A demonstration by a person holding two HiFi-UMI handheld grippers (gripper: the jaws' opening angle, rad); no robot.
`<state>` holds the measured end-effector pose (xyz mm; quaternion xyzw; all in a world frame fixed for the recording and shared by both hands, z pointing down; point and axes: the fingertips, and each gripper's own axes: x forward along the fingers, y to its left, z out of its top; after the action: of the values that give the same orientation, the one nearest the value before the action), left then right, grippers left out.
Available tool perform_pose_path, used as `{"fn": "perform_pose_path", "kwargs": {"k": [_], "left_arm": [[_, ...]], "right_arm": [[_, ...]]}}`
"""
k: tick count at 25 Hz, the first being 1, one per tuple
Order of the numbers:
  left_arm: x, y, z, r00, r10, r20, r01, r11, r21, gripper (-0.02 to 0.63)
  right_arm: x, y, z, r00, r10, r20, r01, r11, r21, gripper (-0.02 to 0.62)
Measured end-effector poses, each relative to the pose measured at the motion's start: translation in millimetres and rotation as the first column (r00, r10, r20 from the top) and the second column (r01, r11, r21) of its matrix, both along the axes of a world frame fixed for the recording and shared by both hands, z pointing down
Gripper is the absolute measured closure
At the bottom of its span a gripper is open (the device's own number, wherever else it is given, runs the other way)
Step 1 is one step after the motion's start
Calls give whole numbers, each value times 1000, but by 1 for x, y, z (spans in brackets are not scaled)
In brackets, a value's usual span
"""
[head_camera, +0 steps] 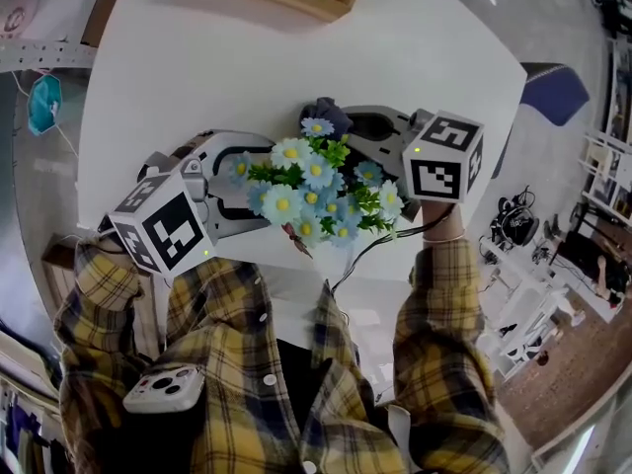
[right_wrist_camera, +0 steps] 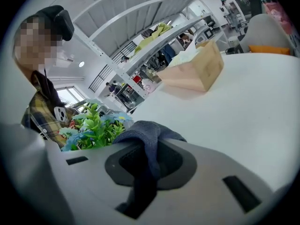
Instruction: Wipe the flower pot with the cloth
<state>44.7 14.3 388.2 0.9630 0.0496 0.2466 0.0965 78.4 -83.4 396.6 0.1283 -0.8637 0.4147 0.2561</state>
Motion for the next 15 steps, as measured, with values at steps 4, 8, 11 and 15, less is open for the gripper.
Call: {"fn": "perform_pose_path", "kwargs": {"k": [4, 8, 11, 15], "left_arm": [[-16, -9, -4, 995, -96, -12, 96, 995, -41, 225], [-37, -21, -29, 964, -256, -71, 255, 967, -29, 230], [-51, -27, -65, 921, -369, -122, 371, 929, -14, 264], [-62, -35, -118, 873, -453, -178, 465, 885, 28, 300]], "right_arm": [[10, -12, -7, 997, 71, -31, -69, 995, 76, 563], [31, -27, -41, 978, 203, -54, -187, 957, 220, 563], [43, -28, -84, 958, 285, -41, -256, 906, 336, 563], [49, -26, -146, 926, 377, 12, -335, 808, 486, 563]]}}
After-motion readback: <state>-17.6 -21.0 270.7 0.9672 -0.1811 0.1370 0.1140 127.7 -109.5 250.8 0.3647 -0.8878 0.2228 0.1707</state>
